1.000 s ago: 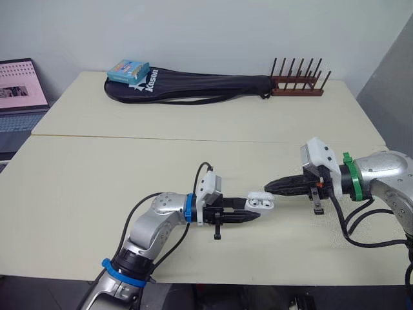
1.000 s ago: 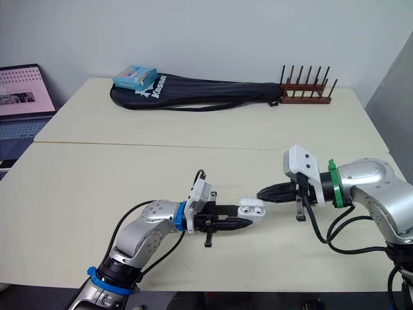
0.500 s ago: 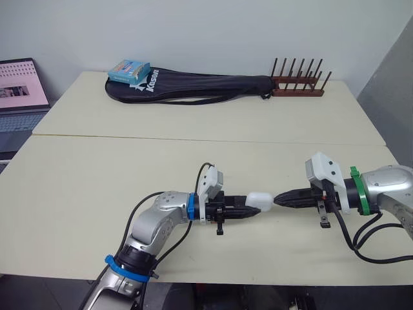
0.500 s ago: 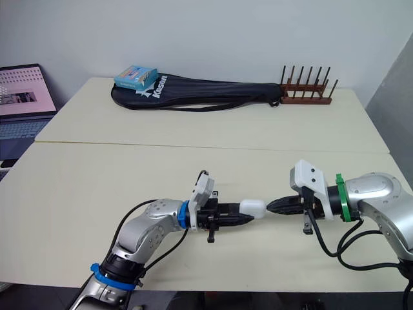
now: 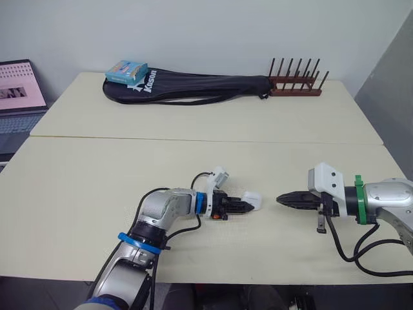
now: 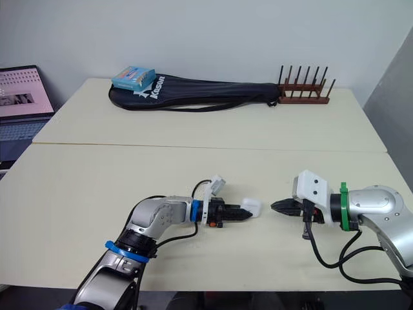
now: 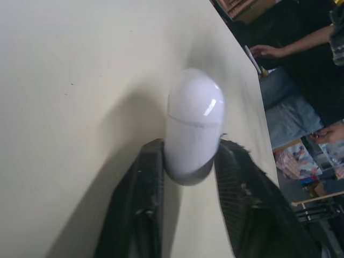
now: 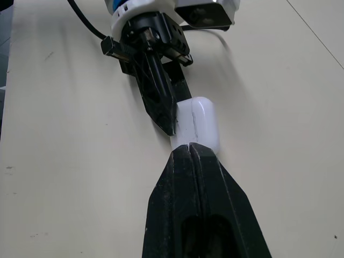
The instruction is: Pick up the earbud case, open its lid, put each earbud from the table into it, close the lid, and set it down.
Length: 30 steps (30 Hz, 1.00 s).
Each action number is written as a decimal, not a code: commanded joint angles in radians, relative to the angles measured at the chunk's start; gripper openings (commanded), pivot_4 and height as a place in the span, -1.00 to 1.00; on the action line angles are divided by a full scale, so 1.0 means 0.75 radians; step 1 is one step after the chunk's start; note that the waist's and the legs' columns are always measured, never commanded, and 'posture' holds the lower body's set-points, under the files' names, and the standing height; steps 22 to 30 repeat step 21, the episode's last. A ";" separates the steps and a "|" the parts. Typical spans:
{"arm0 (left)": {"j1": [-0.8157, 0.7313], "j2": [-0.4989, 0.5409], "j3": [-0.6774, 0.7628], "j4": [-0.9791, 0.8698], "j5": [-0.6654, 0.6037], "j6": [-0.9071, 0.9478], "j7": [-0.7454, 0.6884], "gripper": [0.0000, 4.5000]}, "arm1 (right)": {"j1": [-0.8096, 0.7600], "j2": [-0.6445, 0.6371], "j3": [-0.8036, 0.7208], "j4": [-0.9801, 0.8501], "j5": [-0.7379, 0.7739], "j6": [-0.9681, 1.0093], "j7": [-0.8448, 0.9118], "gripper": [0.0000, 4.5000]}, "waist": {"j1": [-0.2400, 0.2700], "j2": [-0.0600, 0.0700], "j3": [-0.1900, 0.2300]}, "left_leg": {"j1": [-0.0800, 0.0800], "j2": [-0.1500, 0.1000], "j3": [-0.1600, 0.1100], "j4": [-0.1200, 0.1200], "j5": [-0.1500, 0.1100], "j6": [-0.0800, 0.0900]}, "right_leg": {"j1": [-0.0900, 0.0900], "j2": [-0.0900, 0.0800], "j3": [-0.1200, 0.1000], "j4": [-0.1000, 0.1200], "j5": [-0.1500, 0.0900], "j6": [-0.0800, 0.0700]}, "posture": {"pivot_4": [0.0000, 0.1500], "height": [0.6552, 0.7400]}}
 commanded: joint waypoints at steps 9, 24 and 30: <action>0.332 0.471 0.144 -0.432 0.177 -0.419 0.022 1.00 | -0.040 -0.066 -0.033 0.022 -0.038 -0.098 0.081 -0.28 | -0.032 0.001 -0.001 | 0.007 0.004 0.001 -0.002 0.000 0.000 | 0.003 0.004 0.003 0.001 0.000 0.000 | 1.00 0.26; 0.532 0.772 0.461 -0.686 0.103 -0.743 -0.205 1.00 | -0.151 -0.143 -0.063 0.267 -0.075 -0.333 0.312 0.82 | 0.012 0.001 0.005 | -0.003 0.002 0.007 -0.001 -0.001 0.001 | -0.003 -0.007 0.003 -0.004 -0.001 0.001 | 1.00 0.26; 0.532 0.772 0.461 -0.686 0.103 -0.743 -0.205 1.00 | -0.151 -0.143 -0.063 0.267 -0.075 -0.333 0.312 0.82 | 0.012 0.001 0.005 | -0.003 0.002 0.007 -0.001 -0.001 0.001 | -0.003 -0.007 0.003 -0.004 -0.001 0.001 | 1.00 0.26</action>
